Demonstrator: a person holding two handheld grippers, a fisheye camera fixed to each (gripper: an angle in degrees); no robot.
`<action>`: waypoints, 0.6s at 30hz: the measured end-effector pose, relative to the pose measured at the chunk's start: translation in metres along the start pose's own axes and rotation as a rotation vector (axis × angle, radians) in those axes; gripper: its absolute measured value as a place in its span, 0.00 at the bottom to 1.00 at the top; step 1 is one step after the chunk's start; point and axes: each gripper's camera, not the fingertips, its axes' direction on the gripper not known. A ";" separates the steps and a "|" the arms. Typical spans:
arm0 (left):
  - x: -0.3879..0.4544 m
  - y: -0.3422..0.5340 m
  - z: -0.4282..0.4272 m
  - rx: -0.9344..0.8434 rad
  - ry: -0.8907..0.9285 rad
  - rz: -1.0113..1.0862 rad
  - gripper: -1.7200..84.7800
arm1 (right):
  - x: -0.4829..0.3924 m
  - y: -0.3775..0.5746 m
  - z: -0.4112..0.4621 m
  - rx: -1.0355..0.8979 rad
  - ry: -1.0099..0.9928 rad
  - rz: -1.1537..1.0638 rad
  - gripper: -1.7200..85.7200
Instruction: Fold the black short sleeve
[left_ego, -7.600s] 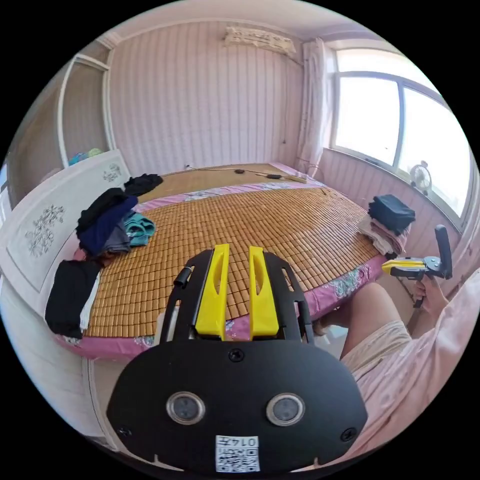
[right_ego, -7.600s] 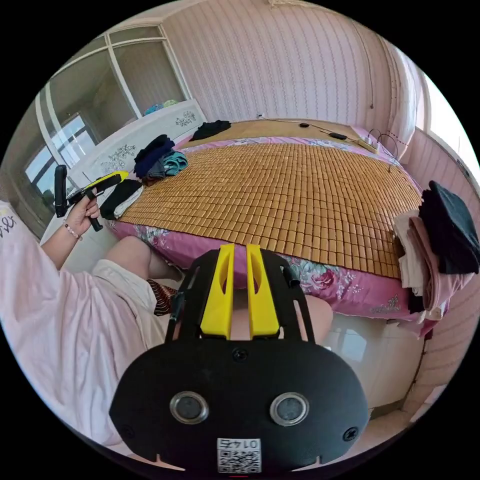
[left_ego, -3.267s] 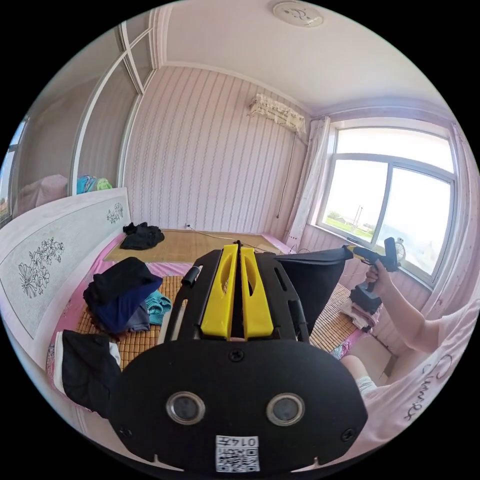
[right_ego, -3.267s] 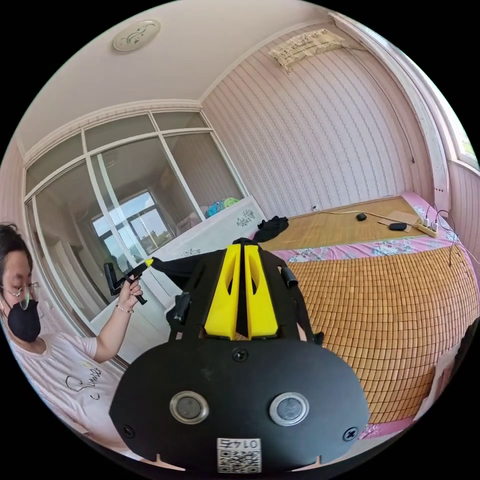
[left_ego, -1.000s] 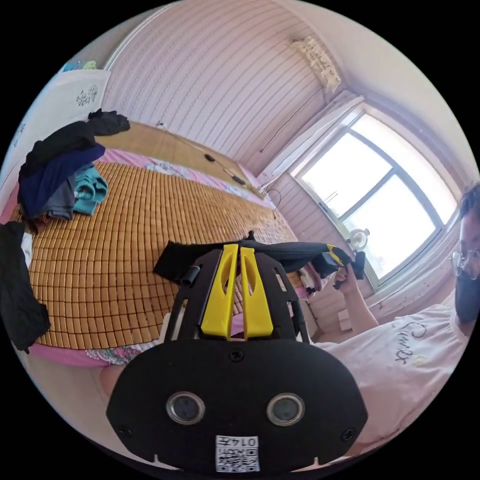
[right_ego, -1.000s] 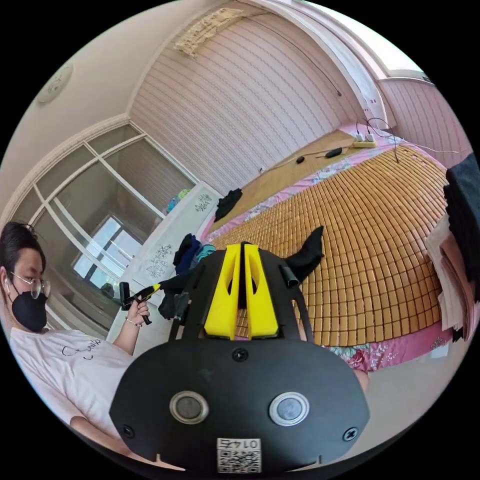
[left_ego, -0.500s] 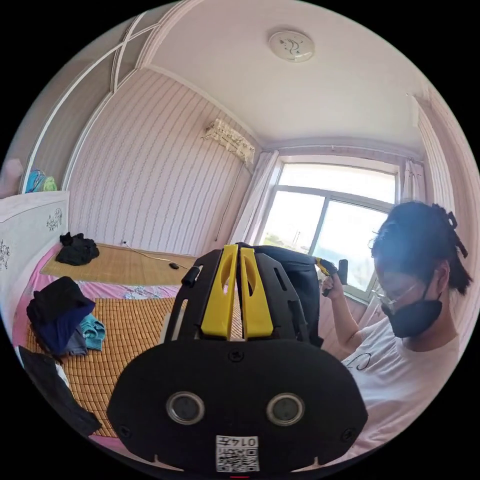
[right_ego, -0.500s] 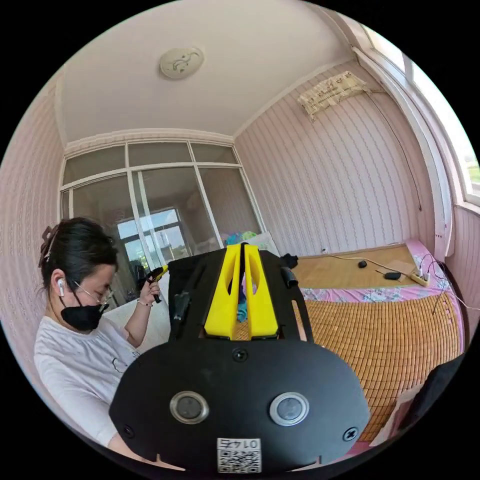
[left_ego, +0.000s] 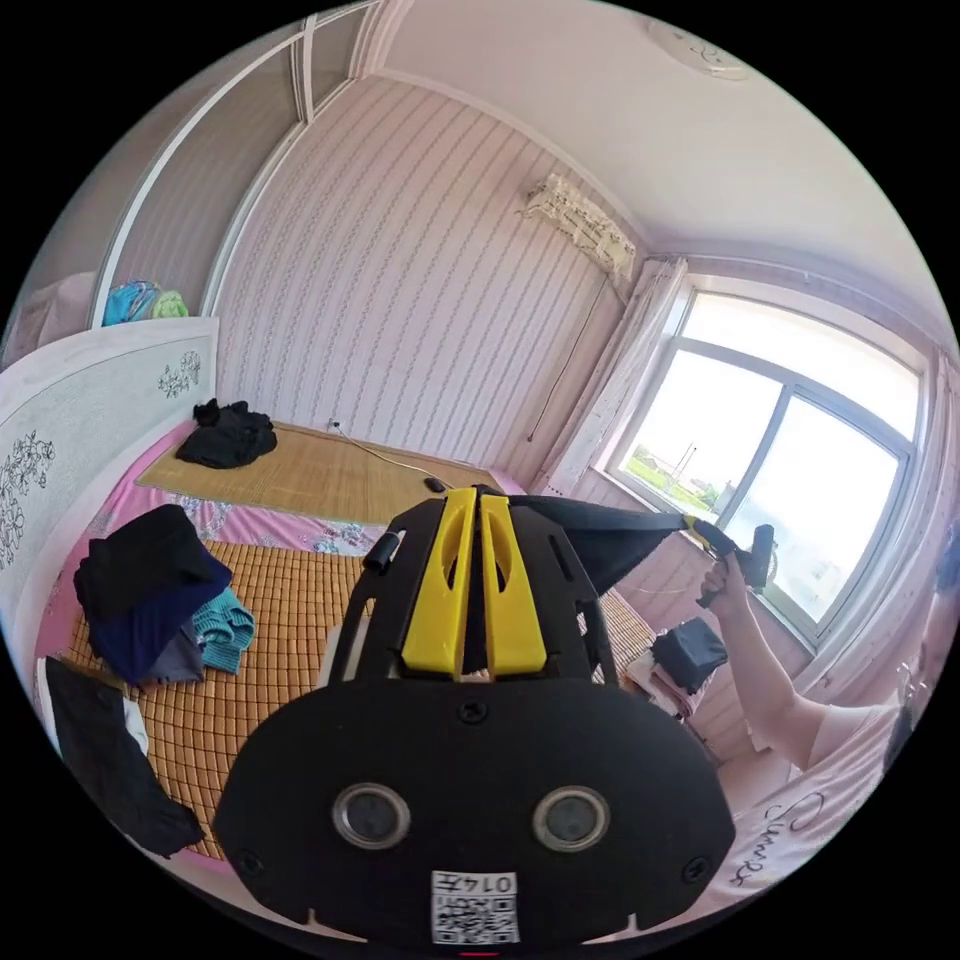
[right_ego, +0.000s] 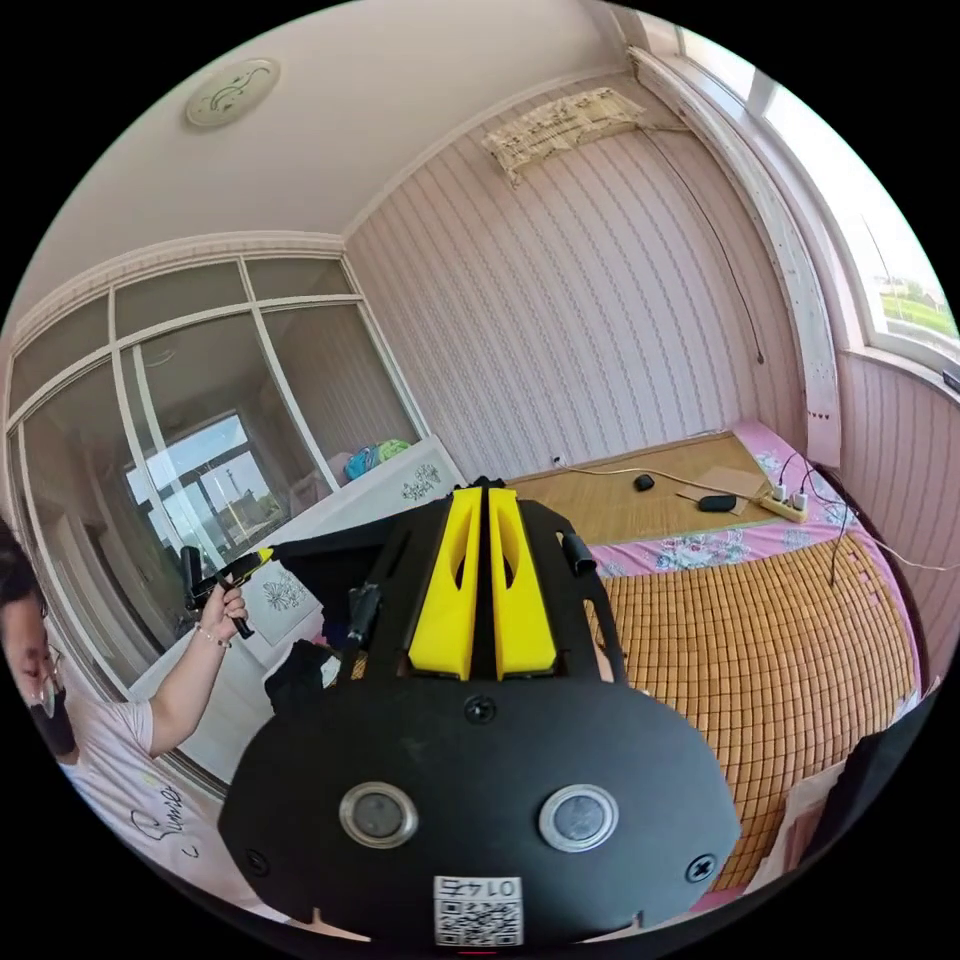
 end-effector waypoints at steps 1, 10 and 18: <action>-0.005 0.012 0.008 -0.042 -0.023 0.017 0.01 | 0.003 0.015 0.002 -0.021 0.002 -0.019 0.03; -0.076 0.192 0.127 -0.528 -0.109 -0.072 0.01 | 0.115 0.263 0.096 -0.522 0.171 0.350 0.03; -0.133 0.284 0.161 -0.803 -0.105 -0.338 0.01 | 0.158 0.378 0.129 -0.749 0.252 0.565 0.03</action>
